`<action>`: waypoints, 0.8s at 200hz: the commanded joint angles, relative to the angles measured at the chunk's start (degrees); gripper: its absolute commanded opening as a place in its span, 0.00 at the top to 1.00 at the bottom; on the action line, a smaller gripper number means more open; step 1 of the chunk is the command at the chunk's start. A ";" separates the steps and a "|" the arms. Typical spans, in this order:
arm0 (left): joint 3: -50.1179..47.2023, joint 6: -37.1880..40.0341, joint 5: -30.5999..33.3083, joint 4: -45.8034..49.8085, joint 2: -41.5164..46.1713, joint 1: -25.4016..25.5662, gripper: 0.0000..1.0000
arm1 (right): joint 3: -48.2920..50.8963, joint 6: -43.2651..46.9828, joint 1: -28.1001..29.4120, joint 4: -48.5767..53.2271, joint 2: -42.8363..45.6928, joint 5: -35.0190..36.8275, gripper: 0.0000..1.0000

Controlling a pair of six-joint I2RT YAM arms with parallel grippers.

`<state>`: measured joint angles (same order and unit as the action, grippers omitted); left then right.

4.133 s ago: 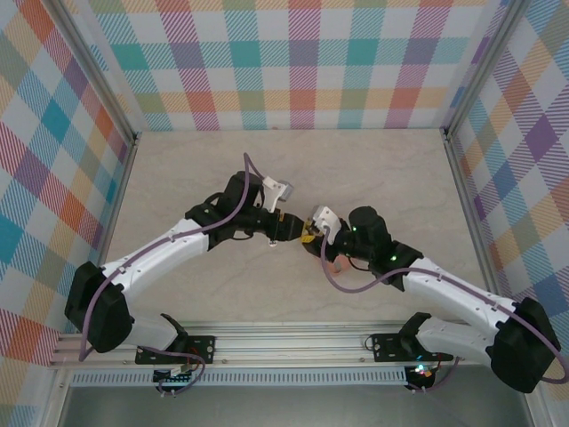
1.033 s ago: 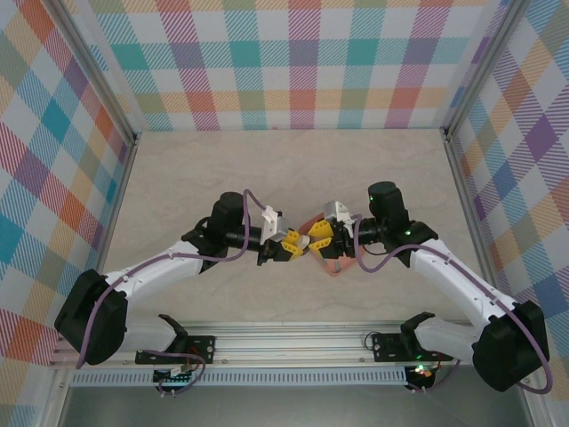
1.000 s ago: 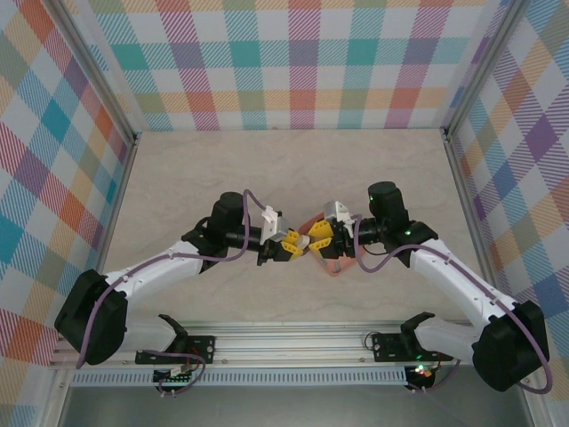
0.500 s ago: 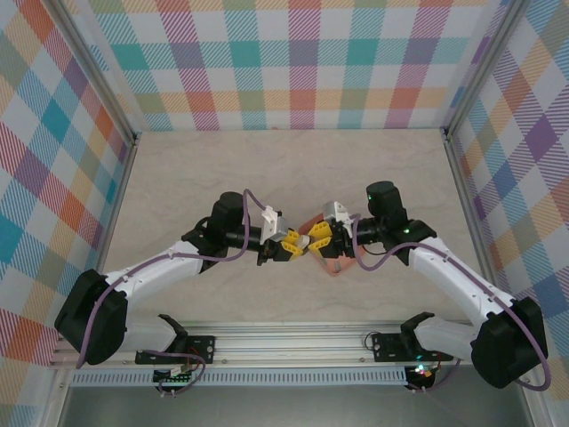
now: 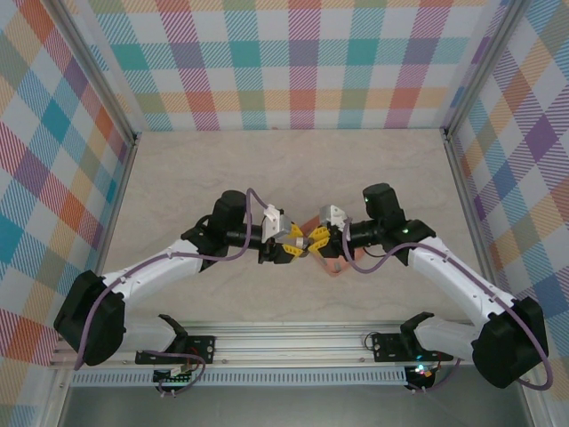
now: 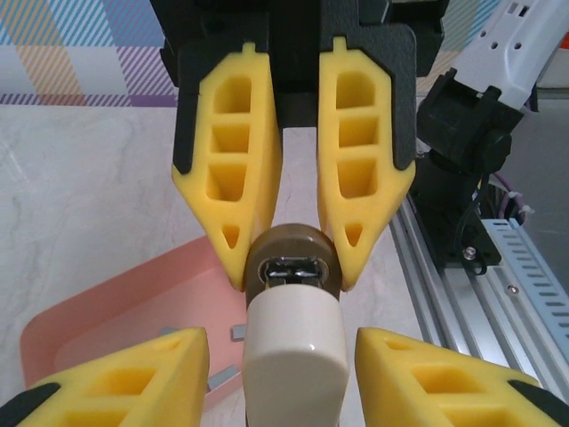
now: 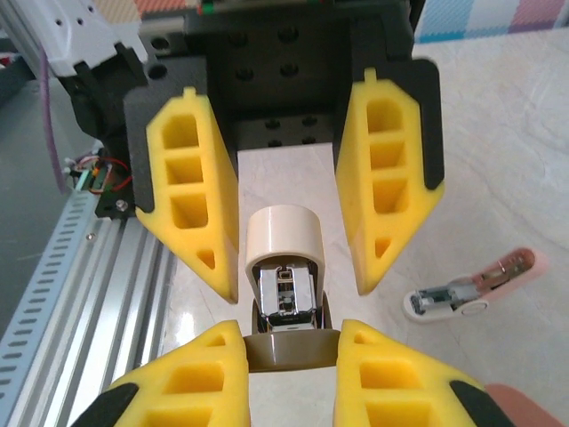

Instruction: Load the staples into the stapler

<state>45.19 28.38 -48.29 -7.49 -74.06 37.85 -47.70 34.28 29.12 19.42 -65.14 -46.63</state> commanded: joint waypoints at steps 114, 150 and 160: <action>2.39 5.49 0.55 6.82 2.17 1.19 0.89 | 6.70 -6.95 -2.63 -6.87 3.74 3.70 0.82; 1.93 5.04 0.90 6.58 3.80 0.83 0.90 | 9.14 -12.40 -6.17 -6.83 3.80 4.20 0.73; 1.87 4.93 1.05 6.20 4.10 0.69 0.90 | 9.62 -13.56 -6.33 -6.32 3.11 5.04 0.71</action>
<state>47.68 32.86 -45.91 -1.98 -72.60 38.76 -39.53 26.06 25.02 14.02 -61.71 -44.80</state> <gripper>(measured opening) 0.215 0.270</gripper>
